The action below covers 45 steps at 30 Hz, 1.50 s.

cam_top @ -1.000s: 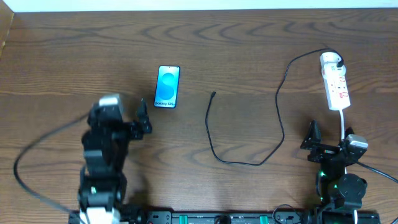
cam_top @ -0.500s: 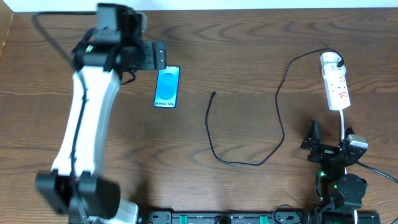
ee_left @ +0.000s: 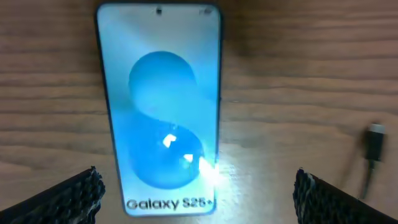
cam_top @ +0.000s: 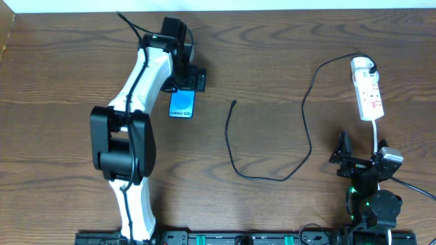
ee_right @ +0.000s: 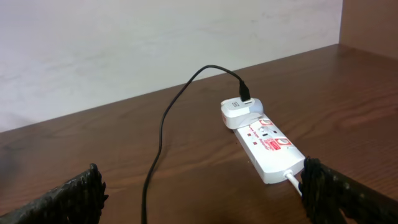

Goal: Plug charger to phone and switch on socket
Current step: 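Reach the left gripper over the blue phone and grasp its top edge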

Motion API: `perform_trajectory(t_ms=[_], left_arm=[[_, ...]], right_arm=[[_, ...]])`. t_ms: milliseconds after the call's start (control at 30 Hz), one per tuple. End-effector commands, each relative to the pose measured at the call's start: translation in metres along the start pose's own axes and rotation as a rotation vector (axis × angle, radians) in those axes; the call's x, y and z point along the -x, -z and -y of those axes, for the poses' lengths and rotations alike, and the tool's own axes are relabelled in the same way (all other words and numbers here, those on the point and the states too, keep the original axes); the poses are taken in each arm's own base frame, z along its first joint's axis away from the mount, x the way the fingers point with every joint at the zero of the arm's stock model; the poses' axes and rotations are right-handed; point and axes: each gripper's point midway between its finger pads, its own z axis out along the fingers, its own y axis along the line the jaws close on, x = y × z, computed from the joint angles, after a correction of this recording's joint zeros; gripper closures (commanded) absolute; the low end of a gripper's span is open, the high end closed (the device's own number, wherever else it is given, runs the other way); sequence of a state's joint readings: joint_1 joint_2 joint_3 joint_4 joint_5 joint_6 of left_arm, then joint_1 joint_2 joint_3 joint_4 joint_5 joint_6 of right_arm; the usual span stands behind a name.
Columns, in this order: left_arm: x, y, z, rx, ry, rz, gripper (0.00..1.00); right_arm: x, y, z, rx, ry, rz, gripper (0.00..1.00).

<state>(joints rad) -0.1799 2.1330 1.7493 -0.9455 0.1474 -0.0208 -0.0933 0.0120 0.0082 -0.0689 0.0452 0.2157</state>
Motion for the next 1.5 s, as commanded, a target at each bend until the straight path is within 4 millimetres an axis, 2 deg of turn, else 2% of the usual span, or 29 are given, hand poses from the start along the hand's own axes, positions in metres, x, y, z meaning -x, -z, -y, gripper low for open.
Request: perform_trajectory(t_ms=[0, 233, 467, 700, 967, 1100, 1233, 1300, 1467], left_arm=[[-0.002, -0.02, -0.014, 0.073, -0.007, -0.039, 0.01], [0.006, -0.041, -0.021, 0.107, -0.003, 0.01, 0.01], [-0.002, -0.064, -0.024, 0.111, 0.0, -0.039, 0.01], [-0.008, -0.068, -0.024, 0.111, 0.068, -0.055, 0.02], [-0.013, -0.075, -0.026, 0.112, 0.069, -0.06, 0.32], [-0.013, -0.074, -0.025, 0.112, 0.069, -0.06, 0.34], [-0.008, -0.063, -0.024, 0.11, 0.074, -0.052, 0.34], [-0.004, -0.051, -0.022, 0.102, 0.109, -0.036, 0.34], [-0.007, -0.011, -0.002, 0.001, 0.139, -0.018, 0.34]], right_arm=[[0.0, 0.0, 0.0, -0.004, 0.011, 0.003, 0.01], [0.0, 0.0, 0.0, -0.004, 0.011, 0.003, 0.01], [0.0, 0.0, 0.0, -0.004, 0.011, 0.003, 0.01], [0.0, 0.0, 0.0, -0.004, 0.011, 0.003, 0.01], [0.0, 0.0, 0.0, -0.004, 0.011, 0.003, 0.01], [0.0, 0.0, 0.0, -0.004, 0.011, 0.003, 0.01], [0.0, 0.0, 0.0, -0.004, 0.011, 0.003, 0.01], [0.0, 0.0, 0.0, -0.004, 0.011, 0.003, 0.01], [0.0, 0.0, 0.0, -0.004, 0.011, 0.003, 0.01]])
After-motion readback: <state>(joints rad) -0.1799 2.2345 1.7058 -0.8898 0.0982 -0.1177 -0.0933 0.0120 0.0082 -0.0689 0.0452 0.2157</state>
